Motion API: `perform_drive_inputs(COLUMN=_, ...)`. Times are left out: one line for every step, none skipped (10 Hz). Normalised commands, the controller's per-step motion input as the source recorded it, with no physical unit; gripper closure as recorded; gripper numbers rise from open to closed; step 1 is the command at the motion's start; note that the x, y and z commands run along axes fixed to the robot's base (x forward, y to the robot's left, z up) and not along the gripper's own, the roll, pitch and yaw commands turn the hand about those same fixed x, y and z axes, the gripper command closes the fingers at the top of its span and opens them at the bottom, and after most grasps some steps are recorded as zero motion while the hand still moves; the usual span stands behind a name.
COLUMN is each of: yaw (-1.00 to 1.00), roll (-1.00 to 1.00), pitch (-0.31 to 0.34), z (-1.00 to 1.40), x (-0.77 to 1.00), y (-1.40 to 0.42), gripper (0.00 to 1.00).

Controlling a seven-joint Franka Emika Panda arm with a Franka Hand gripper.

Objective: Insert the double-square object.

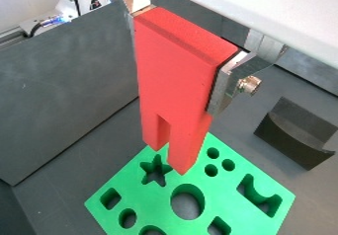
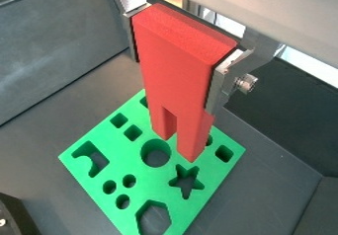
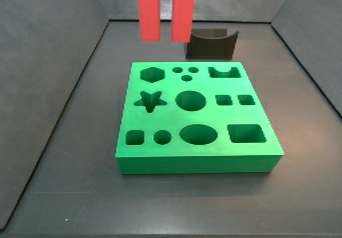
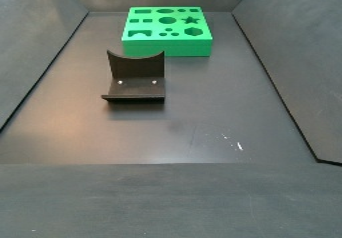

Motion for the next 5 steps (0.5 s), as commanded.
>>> perform_drive_inputs(yaw=0.0, roll=0.0, pitch=0.0, z=-0.36, x=1.0, y=0.0, gripper=1.0)
perform_drive_inputs(yaw=0.0, roll=0.0, pitch=0.0, z=-0.39, x=1.0, y=0.0, gripper=1.0)
perform_drive_inputs(yaw=0.0, roll=0.01, pitch=0.0, z=-0.4, x=1.0, y=0.0, gripper=1.0)
perform_drive_inputs(yaw=0.0, roll=0.01, pitch=0.0, z=-0.41, x=1.0, y=0.0, gripper=1.0)
perform_drive_inputs(yaw=0.0, roll=0.01, pitch=0.0, z=-0.41, x=1.0, y=0.0, gripper=1.0)
